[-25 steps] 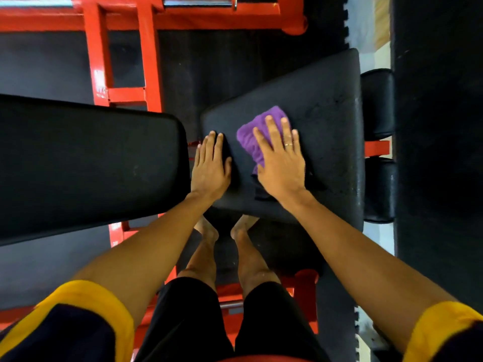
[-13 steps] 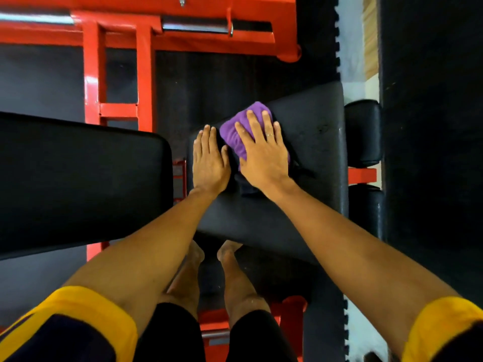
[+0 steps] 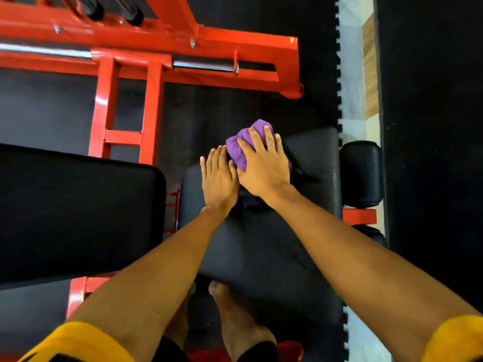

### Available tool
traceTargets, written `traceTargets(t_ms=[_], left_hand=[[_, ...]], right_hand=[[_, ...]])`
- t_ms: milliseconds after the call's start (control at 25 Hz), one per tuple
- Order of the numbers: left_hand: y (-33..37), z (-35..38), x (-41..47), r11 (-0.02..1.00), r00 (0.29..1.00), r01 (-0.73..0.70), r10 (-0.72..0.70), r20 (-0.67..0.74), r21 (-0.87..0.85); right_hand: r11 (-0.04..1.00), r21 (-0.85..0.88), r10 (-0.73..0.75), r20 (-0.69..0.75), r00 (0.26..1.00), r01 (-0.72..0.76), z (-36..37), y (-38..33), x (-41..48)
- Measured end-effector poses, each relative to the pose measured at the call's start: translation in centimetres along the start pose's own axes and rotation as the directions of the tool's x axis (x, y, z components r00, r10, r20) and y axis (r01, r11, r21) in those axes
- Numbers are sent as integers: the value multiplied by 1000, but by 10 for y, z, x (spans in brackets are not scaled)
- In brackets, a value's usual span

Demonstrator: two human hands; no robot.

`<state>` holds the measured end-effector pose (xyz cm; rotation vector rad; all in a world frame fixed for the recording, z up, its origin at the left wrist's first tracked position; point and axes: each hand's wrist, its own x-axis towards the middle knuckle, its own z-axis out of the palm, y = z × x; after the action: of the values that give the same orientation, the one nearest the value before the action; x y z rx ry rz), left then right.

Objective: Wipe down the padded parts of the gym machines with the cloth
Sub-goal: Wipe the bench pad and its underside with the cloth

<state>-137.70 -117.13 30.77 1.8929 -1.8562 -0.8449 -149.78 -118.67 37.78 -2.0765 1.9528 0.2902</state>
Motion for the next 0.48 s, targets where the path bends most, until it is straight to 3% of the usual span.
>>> traceTargets(t_ms=[80, 280, 360, 480], left_hand=[[4, 3, 11, 999, 999, 31, -32, 23, 23], [5, 10, 10, 993, 997, 24, -16, -73, 111], [4, 11, 11, 995, 994, 22, -11, -107, 101], [0, 14, 13, 991, 992, -8, 25, -120, 133]], right_hand=[[1000, -14, -7, 56, 998, 8, -17, 17, 12], [990, -25, 135, -81, 988, -138, -47, 93, -11], [986, -51, 152, -87, 984, -157, -42, 77, -2], [992, -72, 106, 60, 993, -101, -37, 21, 30]])
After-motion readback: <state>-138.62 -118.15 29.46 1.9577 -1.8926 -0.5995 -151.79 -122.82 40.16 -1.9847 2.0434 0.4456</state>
